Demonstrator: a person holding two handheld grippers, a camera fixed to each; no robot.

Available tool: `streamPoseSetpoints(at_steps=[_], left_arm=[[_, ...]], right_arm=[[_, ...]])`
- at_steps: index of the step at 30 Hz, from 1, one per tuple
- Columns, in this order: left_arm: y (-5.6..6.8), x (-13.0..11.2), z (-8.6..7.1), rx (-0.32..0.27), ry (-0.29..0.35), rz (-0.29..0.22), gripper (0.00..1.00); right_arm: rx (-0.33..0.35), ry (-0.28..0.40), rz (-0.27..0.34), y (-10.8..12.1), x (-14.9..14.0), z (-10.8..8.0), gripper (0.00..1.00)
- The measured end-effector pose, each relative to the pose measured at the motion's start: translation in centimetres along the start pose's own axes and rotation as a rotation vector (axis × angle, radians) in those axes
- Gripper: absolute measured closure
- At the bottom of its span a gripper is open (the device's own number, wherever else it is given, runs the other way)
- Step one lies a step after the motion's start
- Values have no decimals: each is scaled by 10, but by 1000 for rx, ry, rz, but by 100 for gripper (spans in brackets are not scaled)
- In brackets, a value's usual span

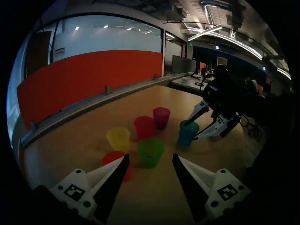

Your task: Pour water

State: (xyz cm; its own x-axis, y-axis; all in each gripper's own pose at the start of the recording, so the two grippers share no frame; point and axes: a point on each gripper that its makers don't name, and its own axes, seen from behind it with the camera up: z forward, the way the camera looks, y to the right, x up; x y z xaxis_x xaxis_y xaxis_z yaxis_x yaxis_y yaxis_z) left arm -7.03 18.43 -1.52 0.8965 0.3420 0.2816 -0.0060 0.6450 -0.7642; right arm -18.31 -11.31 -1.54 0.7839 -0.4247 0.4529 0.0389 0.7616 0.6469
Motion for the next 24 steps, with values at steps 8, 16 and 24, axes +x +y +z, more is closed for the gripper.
streamPoseSetpoints(at_steps=[8, 16, 24], left_arm=[[0, -1, -1, -1, -1, 0, 15], [1, -2, 0, -3, 0, -5, 15], [3, -4, 4, -7, -14, -2, 15]], right_arm=[[0, 8, 3, 0, 2, 6, 3], [-1, 9, -4, 1, 2, 6, 10], [12, 22, -15, -6, 8, 1, 10]])
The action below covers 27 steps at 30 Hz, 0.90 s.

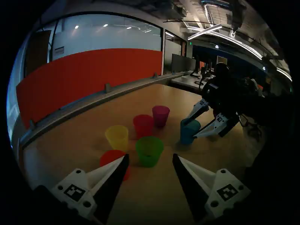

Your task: Pour water

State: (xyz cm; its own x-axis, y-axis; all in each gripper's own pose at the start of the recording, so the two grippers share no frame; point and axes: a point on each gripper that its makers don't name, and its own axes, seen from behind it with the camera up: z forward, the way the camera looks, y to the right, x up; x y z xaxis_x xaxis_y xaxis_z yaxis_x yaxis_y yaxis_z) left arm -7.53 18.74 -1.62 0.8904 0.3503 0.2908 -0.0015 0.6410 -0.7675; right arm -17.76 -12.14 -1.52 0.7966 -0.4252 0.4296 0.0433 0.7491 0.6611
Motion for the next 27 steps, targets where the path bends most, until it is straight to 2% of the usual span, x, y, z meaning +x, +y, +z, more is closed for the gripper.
streamPoseSetpoints(at_steps=[9, 15, 27], left_arm=[[2, -3, 11, -3, -25, 12, 15], [2, -2, 22, -15, -36, 9, 15], [-3, -13, 48, -4, -100, 13, 15]], right_arm=[[-14, 51, -6, 1, 23, -18, 10], [-26, 102, 6, 5, 39, -34, 10], [-63, 179, -4, 15, 61, -62, 10]])
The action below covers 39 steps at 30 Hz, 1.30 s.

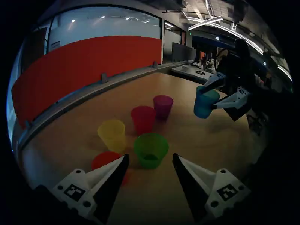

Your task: Pour water

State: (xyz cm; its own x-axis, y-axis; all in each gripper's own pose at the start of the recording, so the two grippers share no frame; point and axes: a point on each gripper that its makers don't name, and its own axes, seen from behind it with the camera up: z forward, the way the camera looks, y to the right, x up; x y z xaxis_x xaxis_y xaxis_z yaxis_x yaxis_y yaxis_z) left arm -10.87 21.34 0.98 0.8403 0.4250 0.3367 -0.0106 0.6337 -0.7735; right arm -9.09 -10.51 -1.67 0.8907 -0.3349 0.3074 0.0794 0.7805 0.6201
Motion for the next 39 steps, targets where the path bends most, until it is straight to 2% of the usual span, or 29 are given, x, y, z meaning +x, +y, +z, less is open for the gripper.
streamPoseSetpoints(at_steps=[15, 32, 39], left_arm=[[-5, -6, 31, 31, -72, 14, 15], [-6, -11, 52, 38, -107, 29, 14], [-8, -10, 57, 42, -107, 11, 14]], right_arm=[[-10, 31, 2, 5, 6, -13, 10], [-17, 24, 4, 8, 0, -19, 10], [-14, 23, 8, 7, -2, -18, 10]])
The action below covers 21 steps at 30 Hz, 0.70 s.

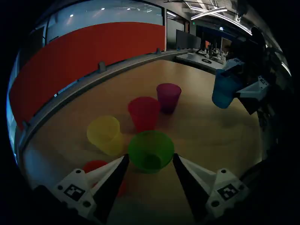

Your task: Pour water

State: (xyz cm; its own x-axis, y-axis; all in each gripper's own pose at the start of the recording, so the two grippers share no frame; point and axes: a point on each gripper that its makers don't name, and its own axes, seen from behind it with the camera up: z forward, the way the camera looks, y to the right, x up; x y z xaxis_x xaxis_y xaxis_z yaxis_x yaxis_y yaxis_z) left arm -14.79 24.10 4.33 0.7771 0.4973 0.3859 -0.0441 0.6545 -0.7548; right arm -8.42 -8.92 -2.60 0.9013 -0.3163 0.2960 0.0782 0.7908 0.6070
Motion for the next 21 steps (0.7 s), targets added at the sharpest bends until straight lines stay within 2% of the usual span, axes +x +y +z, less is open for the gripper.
streamPoseSetpoints(at_steps=[21], left_arm=[[0, -3, 15, 14, 1, -28, 14]], right_arm=[[8, -9, 4, -2, -6, 4, 10]])
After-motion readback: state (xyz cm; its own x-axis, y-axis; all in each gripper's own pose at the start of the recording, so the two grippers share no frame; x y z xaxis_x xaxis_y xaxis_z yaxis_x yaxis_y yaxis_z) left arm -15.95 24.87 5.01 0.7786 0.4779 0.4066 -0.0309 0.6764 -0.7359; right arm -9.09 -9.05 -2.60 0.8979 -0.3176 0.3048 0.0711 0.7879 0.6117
